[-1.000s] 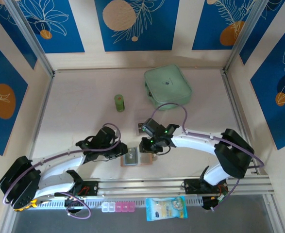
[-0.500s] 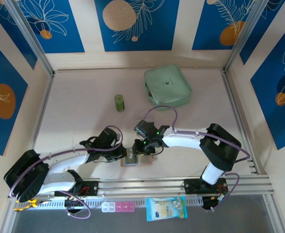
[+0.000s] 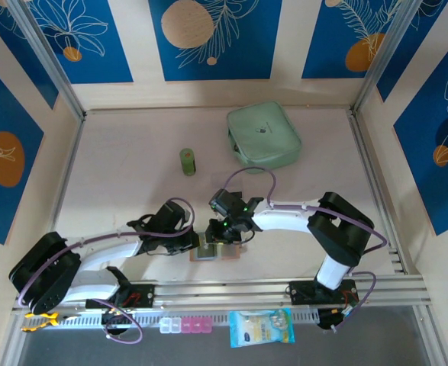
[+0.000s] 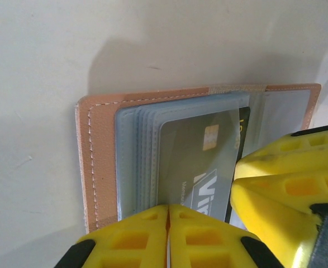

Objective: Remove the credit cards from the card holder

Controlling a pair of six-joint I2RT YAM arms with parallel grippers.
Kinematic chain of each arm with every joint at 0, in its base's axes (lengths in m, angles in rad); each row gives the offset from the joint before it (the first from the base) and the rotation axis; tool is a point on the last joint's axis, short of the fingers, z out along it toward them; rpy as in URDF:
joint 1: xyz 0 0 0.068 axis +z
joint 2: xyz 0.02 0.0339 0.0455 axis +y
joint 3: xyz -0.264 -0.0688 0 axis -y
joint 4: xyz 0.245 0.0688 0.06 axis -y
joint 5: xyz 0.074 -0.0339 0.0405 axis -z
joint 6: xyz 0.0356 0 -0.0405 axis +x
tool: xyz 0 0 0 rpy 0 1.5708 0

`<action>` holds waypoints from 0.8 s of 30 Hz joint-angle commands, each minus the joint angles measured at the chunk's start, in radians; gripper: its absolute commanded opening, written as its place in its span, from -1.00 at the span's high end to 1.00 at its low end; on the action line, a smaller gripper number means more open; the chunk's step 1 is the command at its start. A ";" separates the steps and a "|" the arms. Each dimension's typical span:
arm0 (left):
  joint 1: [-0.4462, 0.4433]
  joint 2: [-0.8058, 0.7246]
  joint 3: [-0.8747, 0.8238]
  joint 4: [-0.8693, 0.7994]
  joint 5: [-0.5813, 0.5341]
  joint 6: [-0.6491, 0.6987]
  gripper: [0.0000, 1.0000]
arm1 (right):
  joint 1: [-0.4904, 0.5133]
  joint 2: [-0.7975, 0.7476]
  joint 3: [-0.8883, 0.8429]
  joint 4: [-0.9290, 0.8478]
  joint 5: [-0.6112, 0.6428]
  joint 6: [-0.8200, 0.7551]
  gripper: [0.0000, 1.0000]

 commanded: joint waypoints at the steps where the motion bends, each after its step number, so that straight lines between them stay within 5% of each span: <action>1: 0.008 0.016 -0.003 -0.049 -0.011 0.017 0.83 | 0.006 0.016 0.018 -0.007 -0.026 0.009 0.50; 24: 0.008 0.008 0.001 -0.055 -0.007 0.010 0.79 | 0.015 -0.025 0.015 -0.098 0.060 -0.010 0.50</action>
